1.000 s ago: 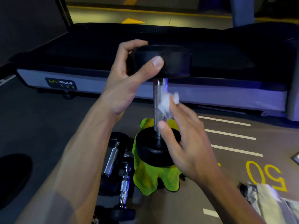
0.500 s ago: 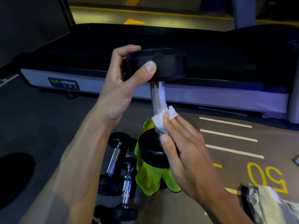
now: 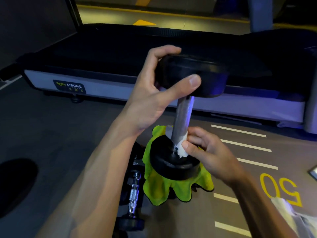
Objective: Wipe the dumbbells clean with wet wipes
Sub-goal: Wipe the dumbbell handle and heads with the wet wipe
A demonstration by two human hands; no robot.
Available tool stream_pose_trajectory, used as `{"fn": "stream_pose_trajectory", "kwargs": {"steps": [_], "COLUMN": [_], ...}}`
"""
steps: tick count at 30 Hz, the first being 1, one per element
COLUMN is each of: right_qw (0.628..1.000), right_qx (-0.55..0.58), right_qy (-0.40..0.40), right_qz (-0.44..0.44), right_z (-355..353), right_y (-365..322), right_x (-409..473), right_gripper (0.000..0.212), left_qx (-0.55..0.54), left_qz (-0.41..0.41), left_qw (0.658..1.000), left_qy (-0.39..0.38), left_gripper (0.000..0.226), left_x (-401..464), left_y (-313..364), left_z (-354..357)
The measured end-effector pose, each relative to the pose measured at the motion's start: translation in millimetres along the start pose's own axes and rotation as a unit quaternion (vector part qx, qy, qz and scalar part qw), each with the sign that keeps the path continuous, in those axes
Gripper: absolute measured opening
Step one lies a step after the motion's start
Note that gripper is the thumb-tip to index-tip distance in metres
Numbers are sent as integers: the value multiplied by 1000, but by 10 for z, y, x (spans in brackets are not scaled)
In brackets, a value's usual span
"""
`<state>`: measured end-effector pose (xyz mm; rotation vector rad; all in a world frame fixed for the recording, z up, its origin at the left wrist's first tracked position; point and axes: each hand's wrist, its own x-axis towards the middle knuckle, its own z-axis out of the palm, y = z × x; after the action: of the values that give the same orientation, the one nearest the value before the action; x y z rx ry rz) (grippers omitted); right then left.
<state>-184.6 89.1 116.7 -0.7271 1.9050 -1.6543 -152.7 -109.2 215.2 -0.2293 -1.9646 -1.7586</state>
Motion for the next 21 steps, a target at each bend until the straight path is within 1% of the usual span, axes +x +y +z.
{"fn": "stream_pose_trajectory", "kwargs": {"steps": [3, 4, 5, 6, 8, 10, 11, 12, 13, 14, 15, 16, 17, 18, 19, 20, 21], "right_qw": [992, 990, 991, 993, 998, 996, 987, 966, 936, 907, 896, 907, 930, 955, 978, 993, 998], "right_qx": [63, 63, 64, 64, 55, -9, -75, -160, -248, -312, -328, -299, -237, -165, -92, -21, 41], "right_qy": [-110, -125, -121, -97, -11, 84, 142, 203, 251, 282, 298, 296, 281, 245, 186, 109, 34], "right_qz": [9, 2, -2, -6, -5, 2, 12, 15, 15, 15, 13, 13, 13, 24, 32, 30, 24], "right_z": [-140, -131, -108, -77, -14, 93, 168, 258, 370, 473, 528, 519, 455, 353, 226, 103, 3], "right_y": [-7, 9, 33, 52, 21, -80, -139, -192, -250, -295, -315, -312, -285, -242, -178, -116, -53], "right_x": [154, 177, 187, 174, 85, -38, -98, -147, -182, -196, -186, -168, -140, -96, -36, 27, 95], "right_gripper": [46, 46, 43, 41, 31, 18, 16, 16, 18, 21, 24, 25, 24, 21, 19, 20, 29], "left_qx": [-2, -3, -3, -4, -5, -7, -7, -6, -6, -7, -7, -8, -8, -7, -6, -6, -7], "left_qz": [-2, -3, -4, -3, -1, 1, 2, 5, 8, 8, 8, 7, 5, 3, 3, 4, 5], "left_qw": [1000, 1000, 1000, 1000, 1000, 1000, 1000, 1000, 1000, 999, 999, 999, 999, 999, 999, 999, 999], "left_qy": [9, 13, 17, 19, 19, 17, 18, 21, 26, 30, 33, 34, 34, 32, 31, 32, 32], "left_gripper": [62, 62, 61, 61, 60, 60, 60, 60, 61, 61, 61, 61, 61, 61, 62, 62, 63], "left_x": [24, 27, 29, 28, 22, 16, 18, 26, 38, 48, 58, 66, 72, 77, 78, 73, 68], "left_y": [-5, -10, -16, -21, -30, -39, -42, -46, -53, -58, -63, -66, -68, -68, -68, -68, -65], "left_z": [21, 12, -3, -19, -31, -15, 5, 27, 47, 66, 80, 85, 88, 88, 85, 84, 88]}}
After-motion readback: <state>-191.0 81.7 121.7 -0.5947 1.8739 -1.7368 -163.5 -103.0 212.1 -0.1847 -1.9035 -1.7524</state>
